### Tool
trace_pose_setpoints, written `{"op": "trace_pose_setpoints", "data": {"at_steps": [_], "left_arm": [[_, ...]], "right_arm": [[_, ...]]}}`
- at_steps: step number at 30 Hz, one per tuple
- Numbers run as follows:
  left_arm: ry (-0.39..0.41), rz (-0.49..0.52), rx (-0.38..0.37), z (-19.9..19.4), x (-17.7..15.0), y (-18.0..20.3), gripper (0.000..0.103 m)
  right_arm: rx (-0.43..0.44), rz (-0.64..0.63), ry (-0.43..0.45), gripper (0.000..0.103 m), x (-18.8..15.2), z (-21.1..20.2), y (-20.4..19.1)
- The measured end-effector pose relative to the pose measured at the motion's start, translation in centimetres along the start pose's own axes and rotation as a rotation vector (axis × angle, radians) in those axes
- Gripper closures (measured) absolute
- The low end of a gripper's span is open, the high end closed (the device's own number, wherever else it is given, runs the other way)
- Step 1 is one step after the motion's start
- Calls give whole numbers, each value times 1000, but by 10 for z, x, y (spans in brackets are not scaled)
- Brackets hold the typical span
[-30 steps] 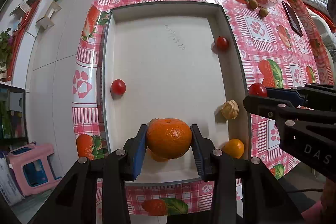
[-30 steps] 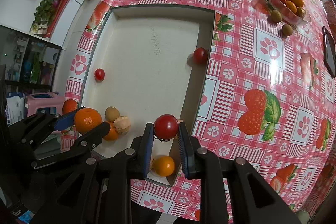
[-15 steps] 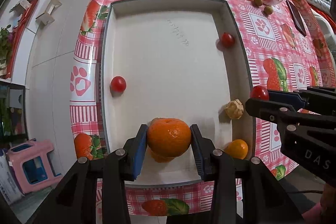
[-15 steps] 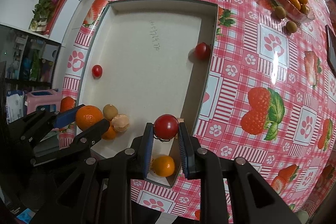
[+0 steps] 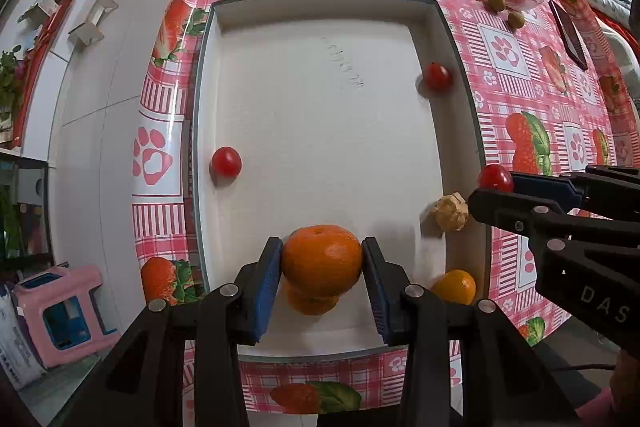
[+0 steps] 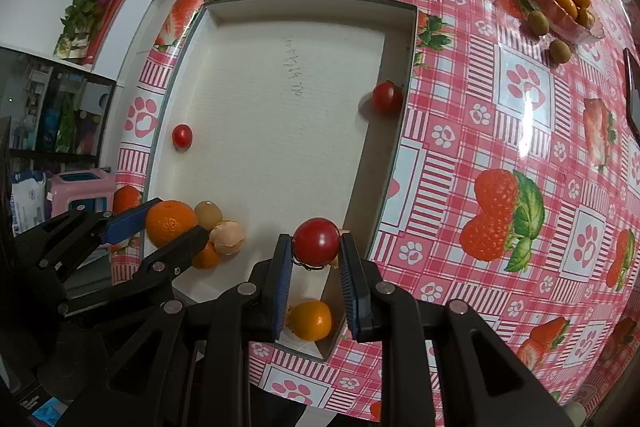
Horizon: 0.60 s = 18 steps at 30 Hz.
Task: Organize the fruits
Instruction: 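Lower the held orange and tomato toward the tray floor, then open the left tool to drop the orange into the tray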
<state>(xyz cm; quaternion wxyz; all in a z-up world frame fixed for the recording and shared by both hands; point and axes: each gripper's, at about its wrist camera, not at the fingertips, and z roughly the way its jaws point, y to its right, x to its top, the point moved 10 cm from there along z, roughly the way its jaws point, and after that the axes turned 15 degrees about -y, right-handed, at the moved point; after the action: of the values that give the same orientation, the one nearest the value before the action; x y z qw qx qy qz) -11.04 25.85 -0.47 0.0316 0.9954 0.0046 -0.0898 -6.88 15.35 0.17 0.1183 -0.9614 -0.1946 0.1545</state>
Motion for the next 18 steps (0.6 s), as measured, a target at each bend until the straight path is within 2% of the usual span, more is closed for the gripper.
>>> {"op": "trace_pose_setpoints", "data": {"at_steps": [15,16,18], "left_arm": [[-2,26,17,2,5,5,60],[-5,26,16,3,4,5,58],[-6,22,21,3,3,4,46]], "right_arm": [[-2,24,-15,77,3,5,5],[-2,25,-17,77,3,6,6],[0,26,-23,76,4,8,5]]}}
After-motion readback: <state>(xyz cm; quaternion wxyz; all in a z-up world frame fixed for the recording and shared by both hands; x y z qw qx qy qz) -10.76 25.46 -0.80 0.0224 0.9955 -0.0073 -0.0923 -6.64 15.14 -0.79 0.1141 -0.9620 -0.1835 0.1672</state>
